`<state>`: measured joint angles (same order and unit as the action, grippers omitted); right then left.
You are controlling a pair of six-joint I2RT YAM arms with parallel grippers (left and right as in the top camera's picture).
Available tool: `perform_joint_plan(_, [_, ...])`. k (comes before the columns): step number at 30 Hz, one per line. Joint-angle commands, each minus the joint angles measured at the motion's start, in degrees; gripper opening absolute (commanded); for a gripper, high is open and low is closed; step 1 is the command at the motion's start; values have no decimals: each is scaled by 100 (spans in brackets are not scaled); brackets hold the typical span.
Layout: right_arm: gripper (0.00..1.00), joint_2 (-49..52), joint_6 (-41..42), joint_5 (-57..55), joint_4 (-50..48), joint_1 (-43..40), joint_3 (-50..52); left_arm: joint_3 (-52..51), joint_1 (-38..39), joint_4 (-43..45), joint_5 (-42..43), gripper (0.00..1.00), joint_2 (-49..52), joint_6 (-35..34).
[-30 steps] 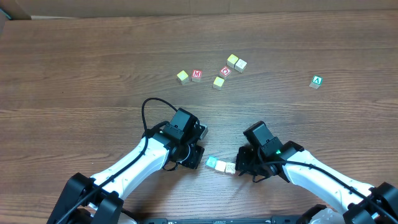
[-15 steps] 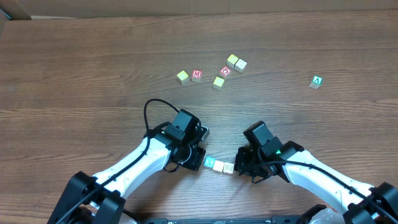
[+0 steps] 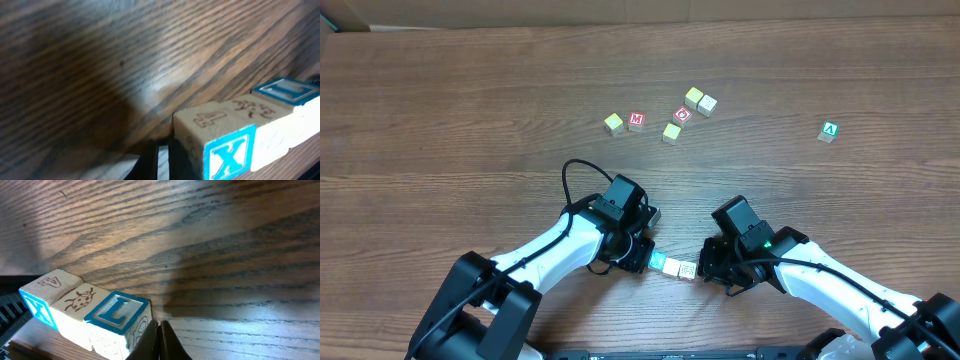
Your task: Flip 3 blocks
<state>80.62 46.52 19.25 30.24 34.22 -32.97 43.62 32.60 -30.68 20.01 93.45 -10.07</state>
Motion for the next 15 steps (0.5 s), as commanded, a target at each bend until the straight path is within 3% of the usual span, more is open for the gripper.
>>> perform_joint_plan(1, [4,2,92,15,7,-11,-26,-4,7,74,-389,4,179,129])
perform_joint_plan(15, [4,2,291,17,7,2,-26,-7,11,-157,-492,4,179,133])
